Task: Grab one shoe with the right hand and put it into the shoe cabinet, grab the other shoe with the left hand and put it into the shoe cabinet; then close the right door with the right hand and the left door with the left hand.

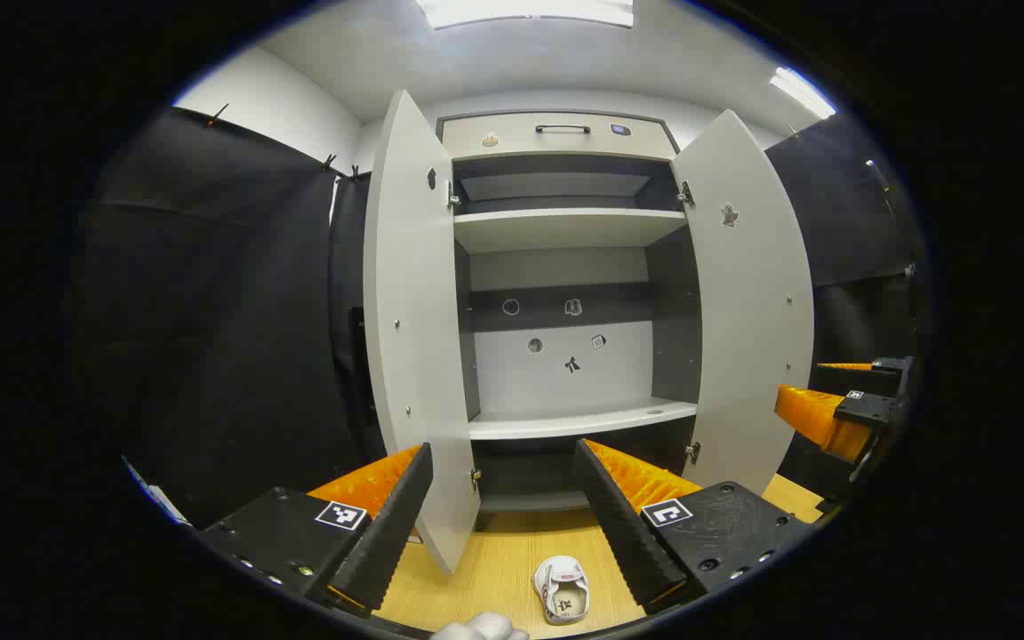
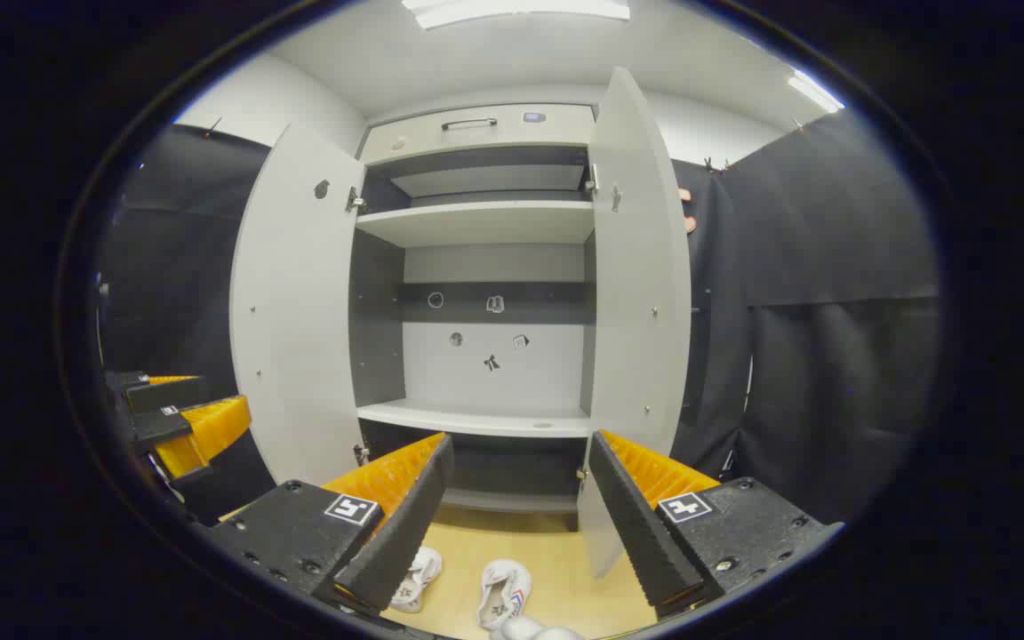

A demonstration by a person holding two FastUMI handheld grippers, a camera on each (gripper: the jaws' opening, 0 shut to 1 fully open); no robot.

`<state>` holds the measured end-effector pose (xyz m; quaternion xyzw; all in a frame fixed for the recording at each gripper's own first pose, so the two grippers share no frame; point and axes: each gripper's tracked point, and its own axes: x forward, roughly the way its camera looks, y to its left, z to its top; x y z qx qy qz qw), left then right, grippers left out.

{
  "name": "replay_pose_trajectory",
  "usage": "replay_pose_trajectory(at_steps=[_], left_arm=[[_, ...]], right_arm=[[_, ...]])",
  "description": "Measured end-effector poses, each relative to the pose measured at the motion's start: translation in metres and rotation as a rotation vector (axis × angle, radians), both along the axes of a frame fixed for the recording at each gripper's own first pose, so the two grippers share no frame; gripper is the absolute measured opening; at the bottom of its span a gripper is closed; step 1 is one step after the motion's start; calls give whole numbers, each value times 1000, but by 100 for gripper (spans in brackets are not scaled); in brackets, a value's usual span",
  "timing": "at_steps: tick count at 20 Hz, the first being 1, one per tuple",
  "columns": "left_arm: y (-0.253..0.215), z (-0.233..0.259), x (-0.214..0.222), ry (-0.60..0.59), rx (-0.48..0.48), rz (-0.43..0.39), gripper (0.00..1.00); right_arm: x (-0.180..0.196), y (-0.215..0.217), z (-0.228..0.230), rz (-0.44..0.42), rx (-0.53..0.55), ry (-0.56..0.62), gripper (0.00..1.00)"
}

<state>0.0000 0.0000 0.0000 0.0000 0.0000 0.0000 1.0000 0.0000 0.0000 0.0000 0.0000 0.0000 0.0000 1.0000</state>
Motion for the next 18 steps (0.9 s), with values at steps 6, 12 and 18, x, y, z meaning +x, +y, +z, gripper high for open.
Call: replay_pose_trajectory(at_steps=[6, 12, 18], left_arm=[[3, -7, -2, 15, 6, 4, 96], [4, -10, -1, 24, 7, 7, 96], [4, -13, -3, 29, 4, 8, 96]], right_arm=[[0, 0, -4, 15, 4, 22, 99], [0, 0, -6, 19, 14, 38, 96], [6, -2, -35, 30, -7, 106, 99]])
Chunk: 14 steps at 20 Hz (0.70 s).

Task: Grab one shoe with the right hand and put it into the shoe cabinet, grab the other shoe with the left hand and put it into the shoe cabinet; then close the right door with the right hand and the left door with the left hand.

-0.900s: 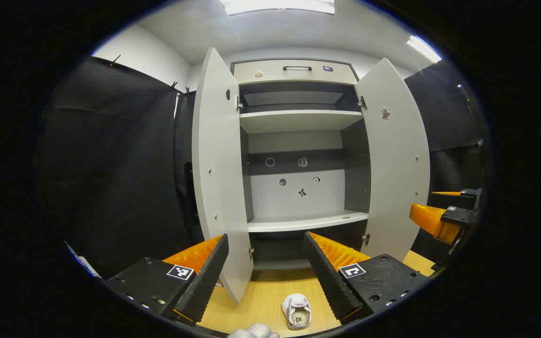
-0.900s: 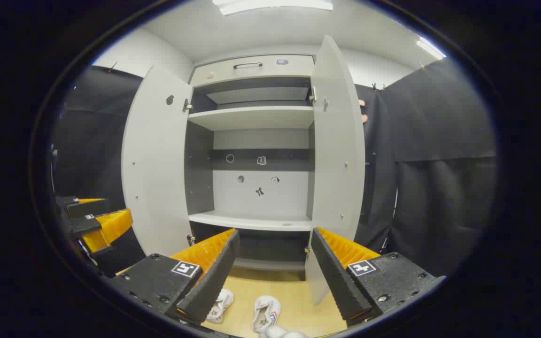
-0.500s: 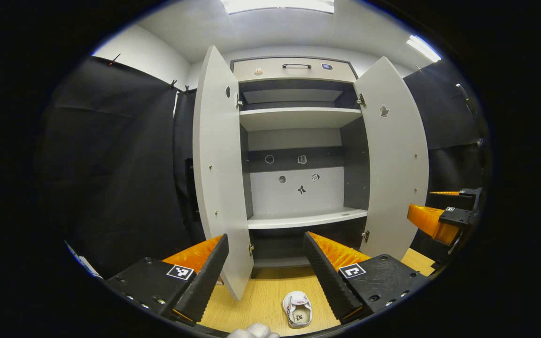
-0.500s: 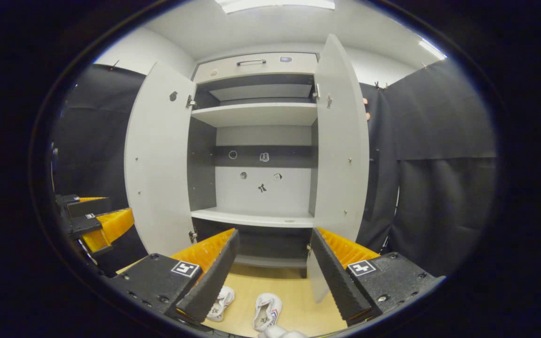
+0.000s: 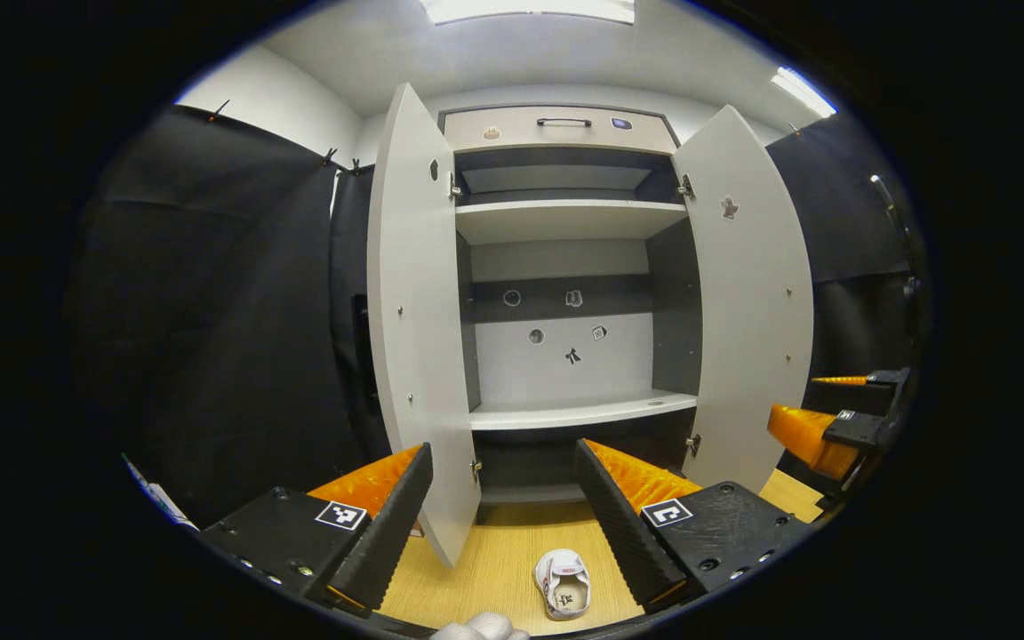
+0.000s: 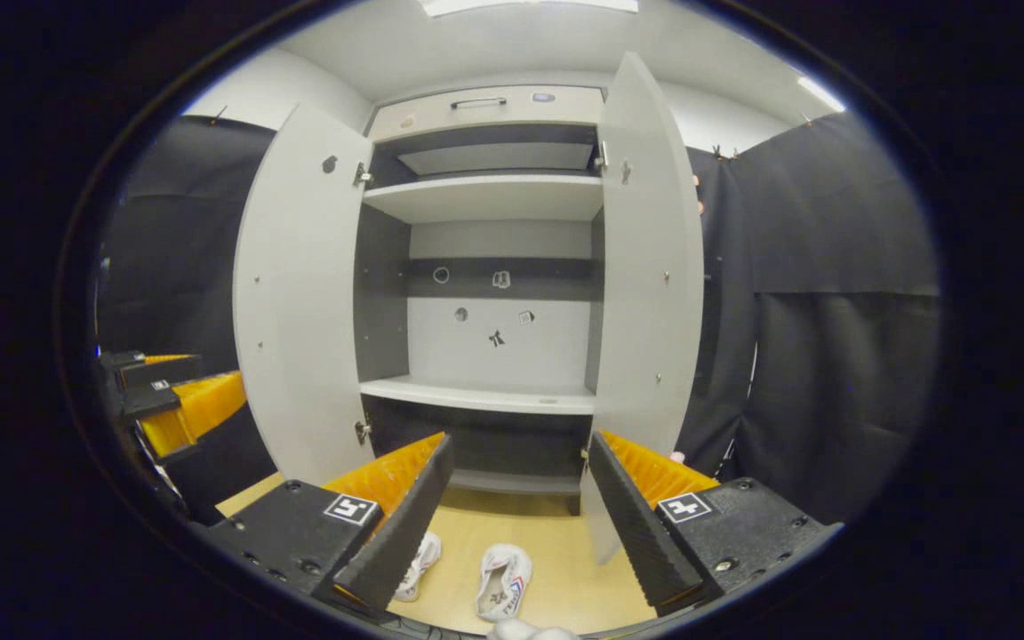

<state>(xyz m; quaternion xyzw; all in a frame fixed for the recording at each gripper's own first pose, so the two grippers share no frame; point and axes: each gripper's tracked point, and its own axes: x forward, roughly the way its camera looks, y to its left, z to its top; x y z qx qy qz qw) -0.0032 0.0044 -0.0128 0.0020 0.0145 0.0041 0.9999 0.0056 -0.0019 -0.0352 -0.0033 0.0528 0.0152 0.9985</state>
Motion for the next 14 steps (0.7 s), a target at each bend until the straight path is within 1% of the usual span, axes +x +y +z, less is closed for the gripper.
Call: replay_pose_trajectory(at_steps=[1, 2, 5, 8, 11, 14], left_arm=[[1, -1, 0, 0, 0, 1, 100], [2, -2, 1, 0, 1, 5, 96], [1, -8, 0, 21, 6, 8, 96], [2, -14, 1, 31, 15, 11, 96], [3, -22, -2, 49, 16, 25, 96], [4, -30, -3, 71, 15, 32, 96]], right_arm=[[0, 1, -15, 4, -2, 32, 100], [-4, 2, -32, 6, -5, 65, 99], [-7, 7, -86, 28, -7, 184, 99], [-14, 10, -146, 29, 29, 329, 100], [-23, 21, -200, 61, 39, 451, 99], [-31, 36, -250, 89, 36, 561, 93]])
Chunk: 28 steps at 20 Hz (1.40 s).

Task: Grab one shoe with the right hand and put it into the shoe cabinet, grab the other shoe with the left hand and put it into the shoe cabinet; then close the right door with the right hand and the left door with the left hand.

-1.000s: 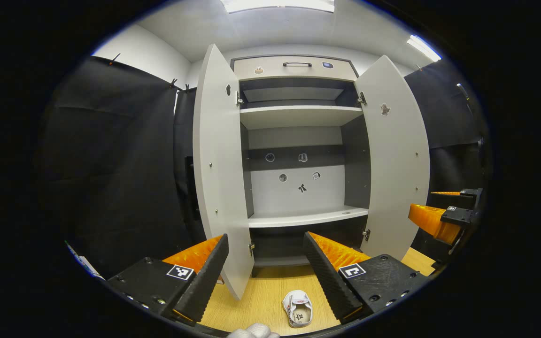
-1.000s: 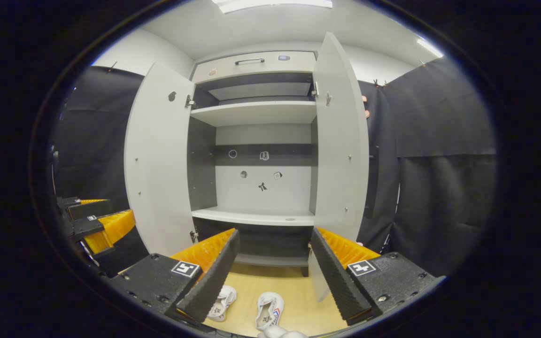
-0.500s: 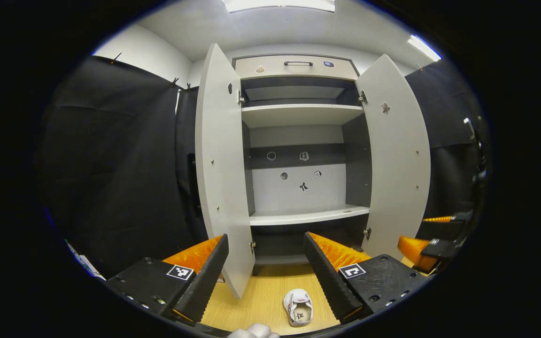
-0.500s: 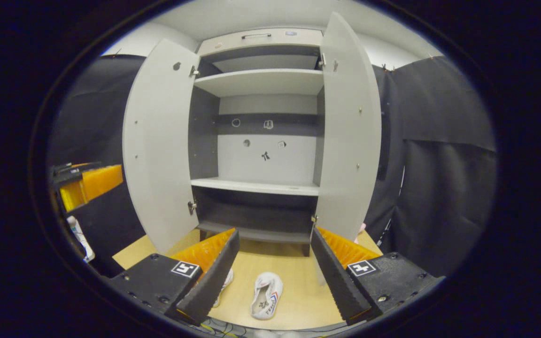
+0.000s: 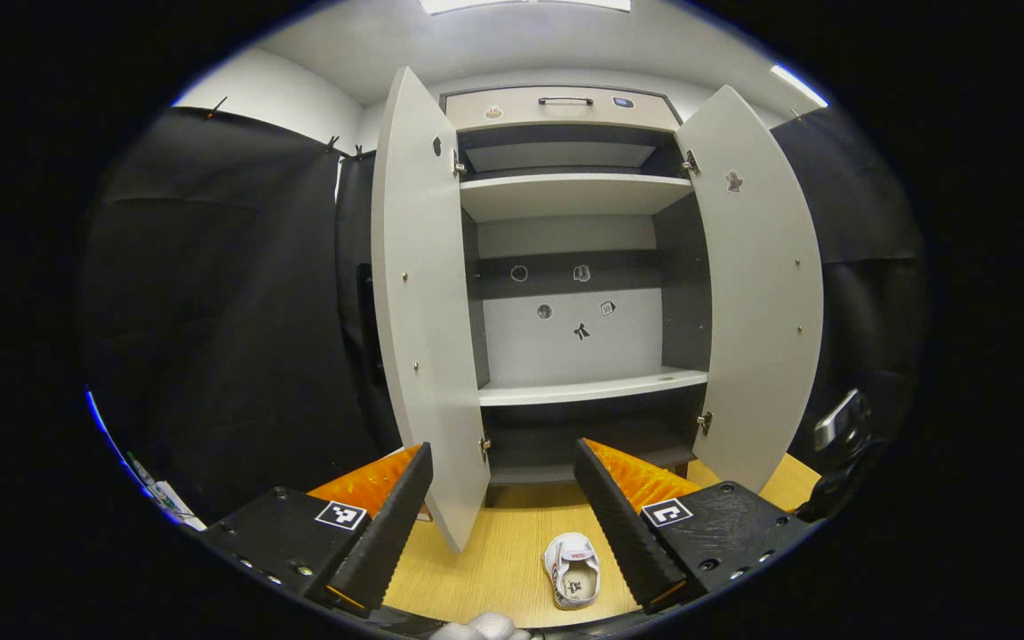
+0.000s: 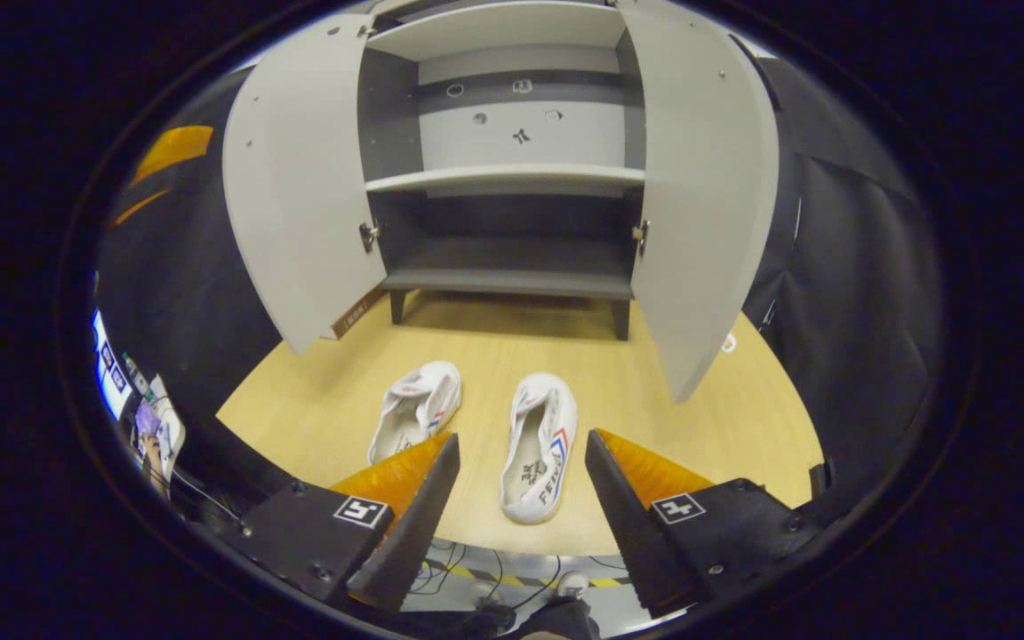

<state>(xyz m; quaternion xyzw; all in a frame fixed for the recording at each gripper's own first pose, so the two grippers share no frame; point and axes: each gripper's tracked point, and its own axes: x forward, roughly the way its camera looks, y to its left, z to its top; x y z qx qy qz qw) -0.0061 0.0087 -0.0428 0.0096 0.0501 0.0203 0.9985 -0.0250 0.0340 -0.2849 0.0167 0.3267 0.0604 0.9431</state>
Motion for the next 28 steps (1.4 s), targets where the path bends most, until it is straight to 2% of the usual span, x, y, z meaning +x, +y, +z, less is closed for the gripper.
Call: replay_pose_trajectory(at_steps=[2, 6, 12, 16, 20, 23, 24, 25, 26, 27, 28], left_arm=[[2, -3, -2, 12, -2, 8, 96], [4, -2, -1, 12, 6, 16, 96], [10, 3, -4, 16, 21, 50, 96], [7, -2, 0, 43, 25, 50, 96], [10, 1, 5, 36, 28, 84, 96], [11, 3, 7, 41, 39, 112, 96], [10, 4, 8, 42, 40, 117, 96], [9, 4, 10, 44, 42, 121, 96], [7, 2, 12, 51, 46, 120, 96], [6, 2, 12, 57, 53, 125, 96], [6, 2, 13, 55, 53, 131, 96]], right_arm=[[3, 11, -24, 14, 22, 45, 88], [24, 28, -58, 14, 57, 101, 84], [62, 27, -109, -20, 16, 173, 76], [89, 25, -131, -43, 38, 198, 73], [121, 24, -144, -52, 49, 204, 68], [131, 25, -149, -40, 55, 202, 63], [131, 22, -149, -35, 50, 200, 47], [132, 22, -150, -25, 59, 207, 43], [131, 21, -155, -21, 72, 225, 23], [130, 20, -154, -21, 80, 230, 14], [132, 20, -155, -9, 87, 235, 10]])
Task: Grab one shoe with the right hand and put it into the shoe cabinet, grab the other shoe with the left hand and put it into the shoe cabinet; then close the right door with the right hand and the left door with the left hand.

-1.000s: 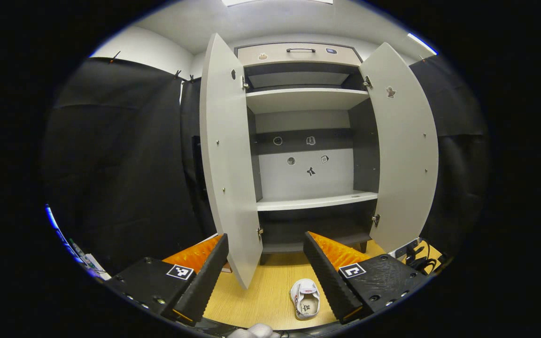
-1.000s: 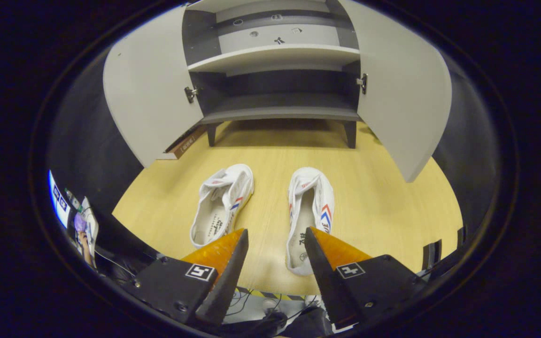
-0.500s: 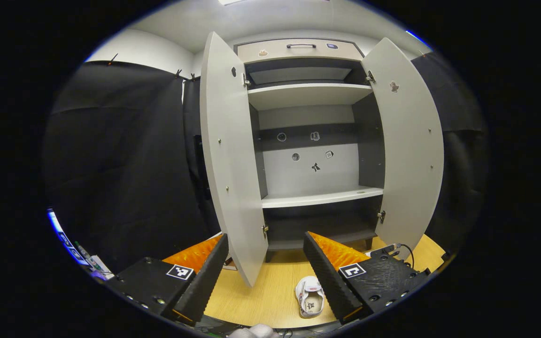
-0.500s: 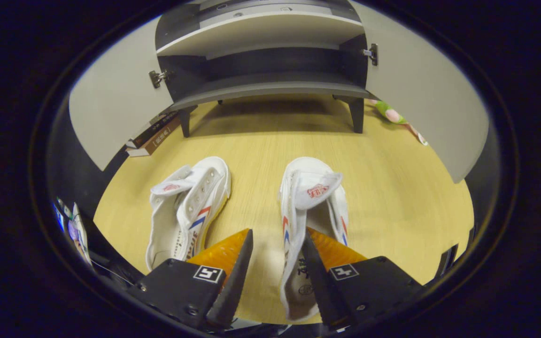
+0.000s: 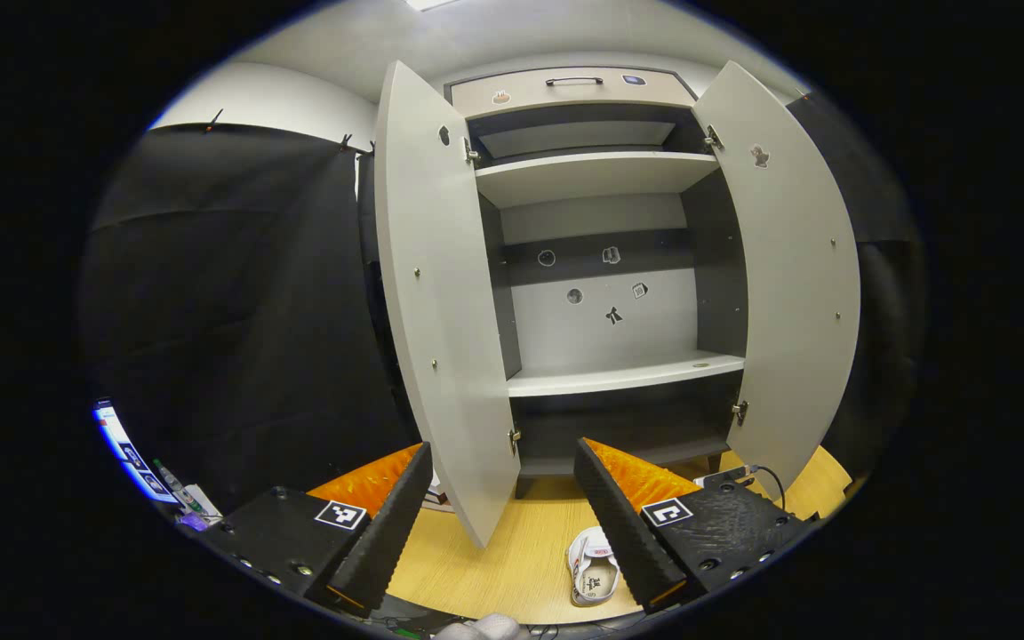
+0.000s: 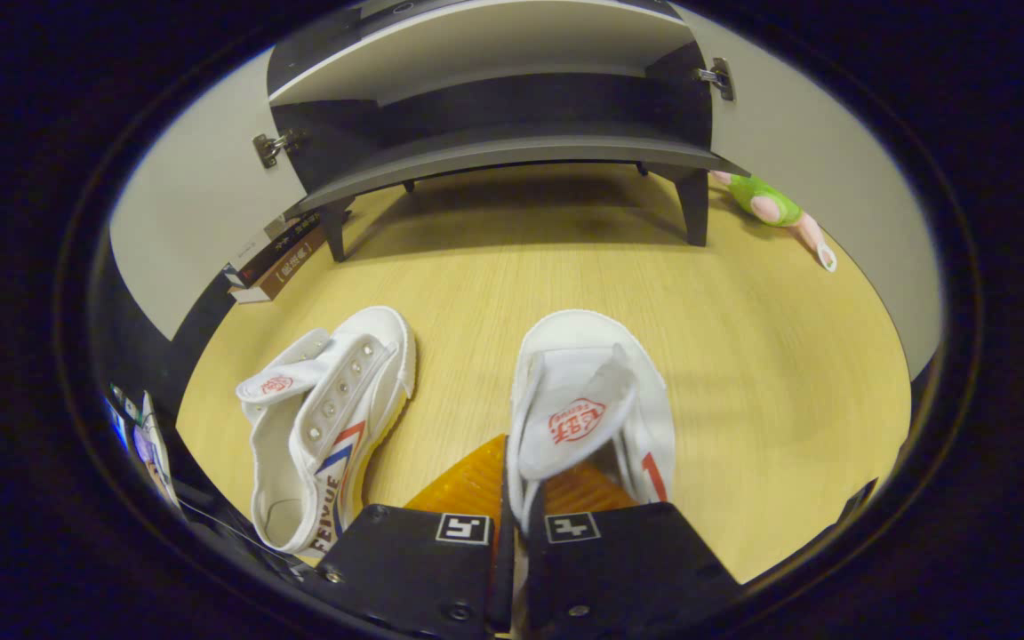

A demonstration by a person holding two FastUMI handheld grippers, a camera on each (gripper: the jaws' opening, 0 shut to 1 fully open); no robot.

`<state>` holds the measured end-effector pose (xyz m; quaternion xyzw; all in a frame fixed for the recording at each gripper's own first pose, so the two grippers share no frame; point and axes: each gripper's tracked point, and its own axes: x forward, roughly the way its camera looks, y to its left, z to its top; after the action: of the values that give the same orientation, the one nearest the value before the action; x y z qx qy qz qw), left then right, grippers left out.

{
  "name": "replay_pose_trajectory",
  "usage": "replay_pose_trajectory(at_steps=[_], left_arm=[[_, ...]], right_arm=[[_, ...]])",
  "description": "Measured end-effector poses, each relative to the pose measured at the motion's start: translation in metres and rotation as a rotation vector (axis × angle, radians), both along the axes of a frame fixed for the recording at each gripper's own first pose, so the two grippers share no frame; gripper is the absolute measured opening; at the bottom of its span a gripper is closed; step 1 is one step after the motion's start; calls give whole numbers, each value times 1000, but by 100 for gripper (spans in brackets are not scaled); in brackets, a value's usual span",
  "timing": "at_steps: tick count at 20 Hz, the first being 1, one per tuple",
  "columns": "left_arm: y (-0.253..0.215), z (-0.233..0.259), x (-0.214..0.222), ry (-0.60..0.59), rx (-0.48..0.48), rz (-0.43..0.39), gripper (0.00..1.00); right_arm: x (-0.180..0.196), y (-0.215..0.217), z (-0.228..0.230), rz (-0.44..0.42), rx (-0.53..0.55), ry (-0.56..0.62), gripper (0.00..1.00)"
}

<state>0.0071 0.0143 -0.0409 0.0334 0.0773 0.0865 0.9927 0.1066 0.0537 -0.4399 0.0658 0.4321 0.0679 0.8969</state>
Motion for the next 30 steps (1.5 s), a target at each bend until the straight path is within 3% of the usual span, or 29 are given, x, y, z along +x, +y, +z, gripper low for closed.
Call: replay_pose_trajectory(at_steps=[4, 11, 21, 26, 30], left_arm=[[-9, 0, 4, -4, -19, 8, 96], [-11, 1, 1, -10, -25, 10, 96], [-8, -5, -15, -41, -30, 11, 96], [-7, -13, -19, -42, -48, 10, 96], [-6, -14, -18, -45, -58, -5, 96]], right_arm=[[-2, -4, 7, 64, -10, 6, 5], [-2, -5, 64, 149, -73, -73, 5], [47, 16, 251, 180, -54, -342, 5], [96, 23, 344, 161, -75, -517, 5], [148, 26, 401, 121, -80, -582, 5]])
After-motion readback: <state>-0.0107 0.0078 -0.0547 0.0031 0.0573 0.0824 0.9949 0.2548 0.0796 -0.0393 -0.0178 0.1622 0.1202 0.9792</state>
